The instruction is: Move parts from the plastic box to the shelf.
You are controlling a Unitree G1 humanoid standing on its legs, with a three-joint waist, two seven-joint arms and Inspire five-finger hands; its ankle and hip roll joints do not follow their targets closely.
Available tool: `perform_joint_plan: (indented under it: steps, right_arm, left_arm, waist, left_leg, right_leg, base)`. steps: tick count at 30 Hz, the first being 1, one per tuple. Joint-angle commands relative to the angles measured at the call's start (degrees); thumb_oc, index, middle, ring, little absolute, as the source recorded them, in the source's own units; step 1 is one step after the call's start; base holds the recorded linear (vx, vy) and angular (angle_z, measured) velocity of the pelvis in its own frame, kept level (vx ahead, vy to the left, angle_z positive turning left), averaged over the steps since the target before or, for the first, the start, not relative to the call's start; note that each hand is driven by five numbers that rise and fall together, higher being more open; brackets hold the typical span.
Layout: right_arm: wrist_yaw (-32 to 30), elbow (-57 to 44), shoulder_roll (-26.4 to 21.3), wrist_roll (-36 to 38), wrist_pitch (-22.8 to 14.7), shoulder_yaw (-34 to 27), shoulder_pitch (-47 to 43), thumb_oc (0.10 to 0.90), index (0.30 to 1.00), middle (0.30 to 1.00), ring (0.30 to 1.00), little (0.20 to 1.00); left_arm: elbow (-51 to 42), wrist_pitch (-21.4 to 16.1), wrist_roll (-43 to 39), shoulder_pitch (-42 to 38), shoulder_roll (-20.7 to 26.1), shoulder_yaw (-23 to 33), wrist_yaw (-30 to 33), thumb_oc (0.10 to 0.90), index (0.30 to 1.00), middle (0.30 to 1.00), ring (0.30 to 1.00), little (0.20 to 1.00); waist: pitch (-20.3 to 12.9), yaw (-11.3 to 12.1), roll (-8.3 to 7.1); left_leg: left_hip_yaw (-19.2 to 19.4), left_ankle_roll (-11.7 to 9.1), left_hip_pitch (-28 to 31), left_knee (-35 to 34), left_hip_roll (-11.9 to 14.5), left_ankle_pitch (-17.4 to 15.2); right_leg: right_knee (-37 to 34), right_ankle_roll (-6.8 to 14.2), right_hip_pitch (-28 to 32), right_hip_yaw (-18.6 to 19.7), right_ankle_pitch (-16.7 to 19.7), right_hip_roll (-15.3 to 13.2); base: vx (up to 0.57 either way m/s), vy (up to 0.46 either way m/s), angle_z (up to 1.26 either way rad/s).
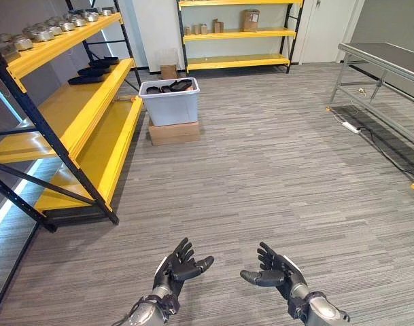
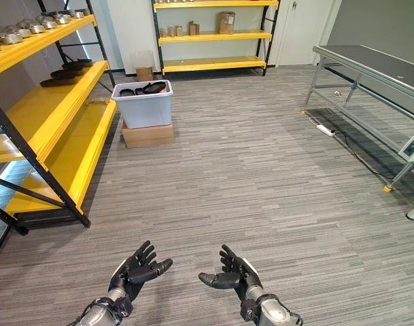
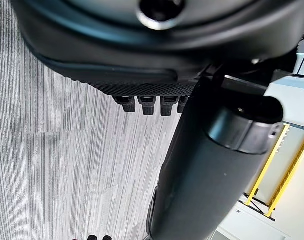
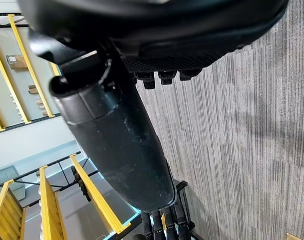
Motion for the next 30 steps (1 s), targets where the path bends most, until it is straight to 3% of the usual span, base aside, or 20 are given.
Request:
perform_joint_plan:
  steps: [1, 30]
  right_arm:
    - [0.3, -3.9, 0.3, 0.7, -4.8, -1.4, -4.6, 0.9, 1.0, 1.0, 1.0, 1.0]
    - [0.8, -3.3, 0.4, 1.0, -4.8, -1.6, -4.8, 0.9, 1.0, 1.0, 1.0, 1.0]
  left_arm:
    - [-4.4, -4.7, -1.4, -5.3, 0.8, 0.8, -1.0, 0.9, 1.0, 1.0, 1.0, 1.0]
    - [-4.0, -5.4, 1.8, -6.1, 1.5, 1.2, -0.7, 0.9, 1.0, 1.0, 1.0, 1.0]
  waist:
    - [-0.5, 0.6, -1.9]
    - [-0.3, 0.9, -2.0]
  left_leg:
    - [-1.6, -0.7, 0.9, -0.2, 1.9, -1.2]
    - [-1.8, -1.1, 0.4, -0.2, 1.9, -0.9]
  right_leg:
    - [2.4, 1.7, 2.7, -1.3, -3.2, -3.3]
    - [1.5, 1.6, 3.2, -1.9, -2.8, -3.1]
  base:
    - [0.0, 0.0, 0.0]
    - [0.0, 0.0, 0.0]
